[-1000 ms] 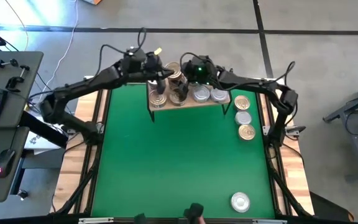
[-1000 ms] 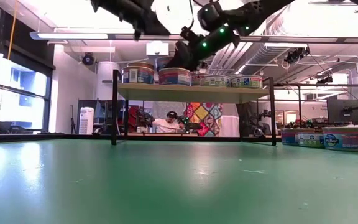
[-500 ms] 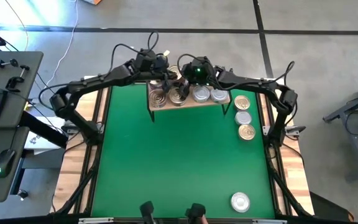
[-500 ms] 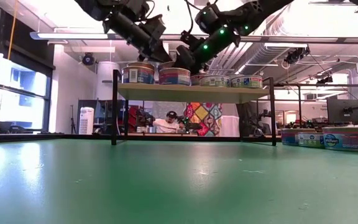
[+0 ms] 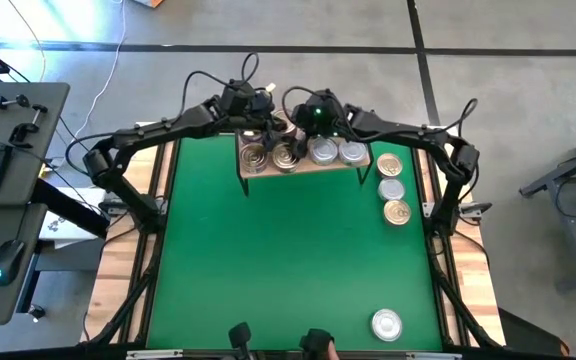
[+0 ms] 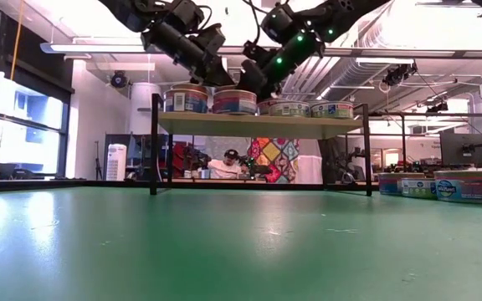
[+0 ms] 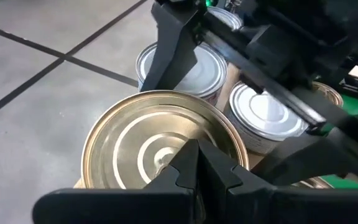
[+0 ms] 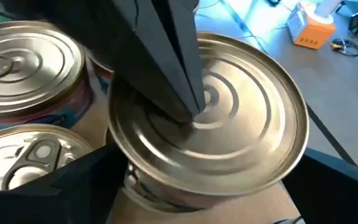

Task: Stack canned seafood by type on shelf
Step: Stack the blue tuna can on top of the other blue tuna can on the shelf

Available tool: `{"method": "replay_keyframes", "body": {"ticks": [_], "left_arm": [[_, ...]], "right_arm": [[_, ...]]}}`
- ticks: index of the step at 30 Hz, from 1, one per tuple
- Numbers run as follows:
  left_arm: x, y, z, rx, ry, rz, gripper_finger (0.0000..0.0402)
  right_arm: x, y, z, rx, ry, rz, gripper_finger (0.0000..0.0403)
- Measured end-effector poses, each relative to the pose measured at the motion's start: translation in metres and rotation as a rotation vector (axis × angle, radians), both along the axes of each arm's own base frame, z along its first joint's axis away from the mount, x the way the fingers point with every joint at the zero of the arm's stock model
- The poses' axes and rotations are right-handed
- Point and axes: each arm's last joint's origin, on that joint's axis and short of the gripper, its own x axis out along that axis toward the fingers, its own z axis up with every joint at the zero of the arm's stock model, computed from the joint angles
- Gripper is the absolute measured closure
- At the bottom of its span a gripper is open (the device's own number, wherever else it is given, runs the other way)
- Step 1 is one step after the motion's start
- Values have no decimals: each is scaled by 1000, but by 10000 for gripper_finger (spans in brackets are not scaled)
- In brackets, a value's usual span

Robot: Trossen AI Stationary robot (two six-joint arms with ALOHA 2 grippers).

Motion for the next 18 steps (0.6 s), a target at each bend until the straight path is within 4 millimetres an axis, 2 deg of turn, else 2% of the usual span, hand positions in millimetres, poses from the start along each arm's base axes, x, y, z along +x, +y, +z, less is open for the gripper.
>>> {"method": "replay_keyframes", "body": {"ticks": [10,18], "left_arm": [[-1,0,0,-2,7,5,401],[-3,0,2,25,21,44,401]], "right_arm": [[-3,2,33,30,64,10,8],[-11,9,60,33,160,-75,11]]}}
